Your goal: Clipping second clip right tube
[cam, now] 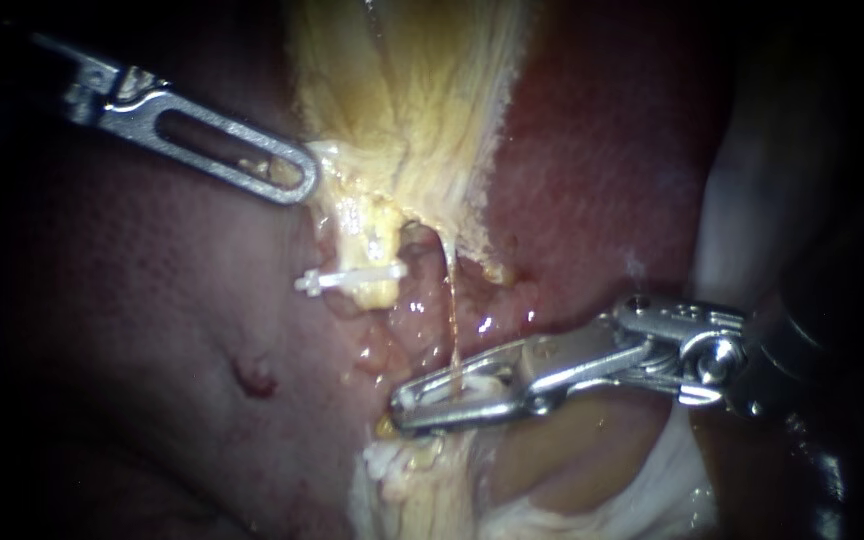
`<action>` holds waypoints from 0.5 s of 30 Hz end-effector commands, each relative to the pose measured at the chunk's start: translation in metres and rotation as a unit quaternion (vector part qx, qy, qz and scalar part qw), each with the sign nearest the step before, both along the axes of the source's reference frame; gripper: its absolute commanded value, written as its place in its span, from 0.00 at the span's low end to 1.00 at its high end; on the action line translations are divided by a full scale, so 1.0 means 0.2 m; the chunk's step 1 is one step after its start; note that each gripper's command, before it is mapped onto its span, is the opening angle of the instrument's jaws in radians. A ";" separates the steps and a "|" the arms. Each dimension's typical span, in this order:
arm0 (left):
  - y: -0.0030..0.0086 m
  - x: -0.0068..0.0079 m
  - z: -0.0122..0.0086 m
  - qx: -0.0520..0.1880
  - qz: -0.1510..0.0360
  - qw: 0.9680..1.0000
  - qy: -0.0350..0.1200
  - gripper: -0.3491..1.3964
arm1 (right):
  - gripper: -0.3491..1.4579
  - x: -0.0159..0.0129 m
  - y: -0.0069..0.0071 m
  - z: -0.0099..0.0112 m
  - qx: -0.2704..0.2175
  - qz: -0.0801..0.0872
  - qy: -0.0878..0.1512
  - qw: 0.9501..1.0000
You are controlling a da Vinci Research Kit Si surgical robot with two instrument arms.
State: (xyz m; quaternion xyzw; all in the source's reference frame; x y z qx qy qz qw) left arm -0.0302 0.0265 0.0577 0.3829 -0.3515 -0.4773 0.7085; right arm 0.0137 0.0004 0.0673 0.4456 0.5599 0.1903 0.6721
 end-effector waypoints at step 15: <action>0.000 0.000 0.000 0.000 0.000 1.000 0.000 0.00 | 0.00 -0.002 -0.001 -0.001 0.016 -0.004 -0.014 1.000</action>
